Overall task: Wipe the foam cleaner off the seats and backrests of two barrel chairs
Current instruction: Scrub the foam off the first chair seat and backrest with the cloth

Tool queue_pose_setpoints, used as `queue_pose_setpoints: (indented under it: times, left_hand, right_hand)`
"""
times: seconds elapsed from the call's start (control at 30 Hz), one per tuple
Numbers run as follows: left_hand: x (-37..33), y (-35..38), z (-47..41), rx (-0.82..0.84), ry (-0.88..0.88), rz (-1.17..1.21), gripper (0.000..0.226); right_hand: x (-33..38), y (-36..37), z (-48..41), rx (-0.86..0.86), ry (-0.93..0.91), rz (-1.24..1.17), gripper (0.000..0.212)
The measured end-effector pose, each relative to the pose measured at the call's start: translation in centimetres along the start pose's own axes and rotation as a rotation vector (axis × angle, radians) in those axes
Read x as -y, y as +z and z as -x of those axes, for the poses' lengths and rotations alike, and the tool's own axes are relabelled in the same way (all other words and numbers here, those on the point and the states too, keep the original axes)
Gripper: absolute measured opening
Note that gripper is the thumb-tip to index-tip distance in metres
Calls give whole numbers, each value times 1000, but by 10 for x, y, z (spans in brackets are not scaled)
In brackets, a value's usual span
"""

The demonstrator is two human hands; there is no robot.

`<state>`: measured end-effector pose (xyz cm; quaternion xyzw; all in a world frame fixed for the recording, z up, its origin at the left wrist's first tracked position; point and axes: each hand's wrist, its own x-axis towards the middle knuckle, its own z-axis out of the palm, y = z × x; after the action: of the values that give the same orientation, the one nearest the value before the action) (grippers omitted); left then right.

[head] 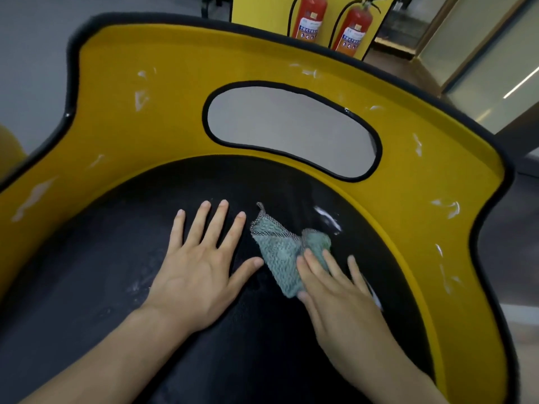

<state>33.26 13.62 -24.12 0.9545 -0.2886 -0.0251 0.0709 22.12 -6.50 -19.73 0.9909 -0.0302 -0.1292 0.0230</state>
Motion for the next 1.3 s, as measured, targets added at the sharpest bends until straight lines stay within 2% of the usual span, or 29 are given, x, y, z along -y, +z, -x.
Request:
queue_pose_setpoints:
  times: [0.13, 0.23, 0.43, 0.53, 0.63, 0.8, 0.87, 1.0, 1.13, 1.2, 1.3]
  left_hand:
    - [-1, 1, 1, -33, -1, -4, 82]
    - [-1, 2, 1, -43, 3, -6, 79]
    - [1, 4, 2, -42, 9, -19, 80]
    - [0, 2, 1, -31, -5, -3, 80]
    - [-1, 3, 0, -39, 3, -8, 79]
    - [0, 2, 0, -53, 4, -17, 77]
    - [1, 4, 0, -53, 7, -31, 78]
    - [2, 5, 0, -44, 12, -21, 83]
    - [1, 2, 0, -11, 7, 2, 103]
    - [0, 0, 0, 7, 7, 0, 110]
    - [0, -1, -1, 10, 14, 2, 109]
  right_hand:
    - [-1, -19, -84, -132, -7, -10, 56]
    - [3, -28, -108, -131, 12, -11, 55]
    - [0, 7, 3, 12, -34, -13, 72]
    - [-3, 26, 25, -29, -11, -23, 67]
    - [-1, 12, -10, -79, 20, -18, 65]
    - [0, -28, -121, -125, 57, -65, 56]
    - [3, -34, -135, -152, 75, -74, 55]
    - [18, -14, -66, -153, 21, -66, 53]
    - [15, 15, 20, -161, -35, -46, 56]
    - [10, 22, 24, -176, -48, -18, 56]
    - [5, 6, -22, -193, -13, -20, 55]
